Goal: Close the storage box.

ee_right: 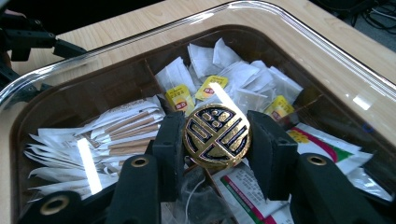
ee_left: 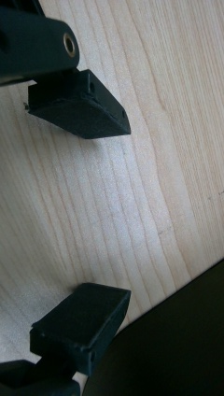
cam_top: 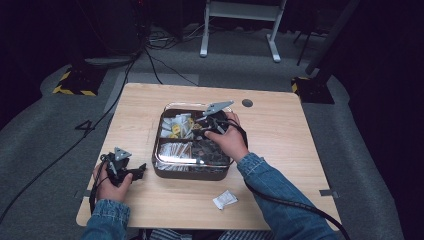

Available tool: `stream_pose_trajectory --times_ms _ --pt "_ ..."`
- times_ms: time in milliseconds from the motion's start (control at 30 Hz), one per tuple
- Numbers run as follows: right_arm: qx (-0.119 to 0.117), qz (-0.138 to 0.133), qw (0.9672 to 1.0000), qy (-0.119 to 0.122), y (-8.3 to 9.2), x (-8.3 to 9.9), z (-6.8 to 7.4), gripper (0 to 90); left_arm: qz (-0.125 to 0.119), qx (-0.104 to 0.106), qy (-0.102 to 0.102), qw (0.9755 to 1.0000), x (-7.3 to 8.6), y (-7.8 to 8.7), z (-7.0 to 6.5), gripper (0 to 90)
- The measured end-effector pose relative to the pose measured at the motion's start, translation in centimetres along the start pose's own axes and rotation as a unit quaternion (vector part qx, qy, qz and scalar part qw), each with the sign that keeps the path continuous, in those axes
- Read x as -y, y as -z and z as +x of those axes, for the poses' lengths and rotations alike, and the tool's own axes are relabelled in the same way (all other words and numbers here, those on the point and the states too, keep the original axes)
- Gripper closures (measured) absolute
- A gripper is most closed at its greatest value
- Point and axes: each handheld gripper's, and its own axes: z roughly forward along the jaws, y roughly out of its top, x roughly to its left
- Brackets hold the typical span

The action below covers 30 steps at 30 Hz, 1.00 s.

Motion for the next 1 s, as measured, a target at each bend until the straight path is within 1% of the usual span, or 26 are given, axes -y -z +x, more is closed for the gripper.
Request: stream_pose_trajectory --times_ms 200,267,400,533,767,1000 --pt "-0.005 0.002 1.0 -0.005 -1.3 0.3 0.3 58.8 0.001 0.0 -0.001 1.0 0.0 0.0 0.0 18.9" --pt "-0.004 0.005 1.0 -0.004 -1.7 0.4 0.4 58.8 0.0 0.0 0.0 1.0 0.0 0.0 0.0 18.9" --pt "0.0 0.01 0.9999 0.001 -2.1 0.6 0.6 58.8 0.001 0.001 0.001 1.0 0.0 0.0 0.0 18.8" --pt "0.0 0.012 0.9999 -0.001 -2.5 0.7 0.6 58.8 0.001 0.001 0.001 1.0 0.0 0.0 0.0 18.7" --pt "-0.005 0.013 0.9999 -0.005 -2.8 1.1 0.8 58.8 0.001 0.0 0.001 1.0 0.0 0.0 0.0 18.7" --pt "-0.005 0.013 0.9999 -0.008 -2.8 1.3 0.6 58.8 0.001 0.0 0.001 1.0 0.0 0.0 0.0 18.7"
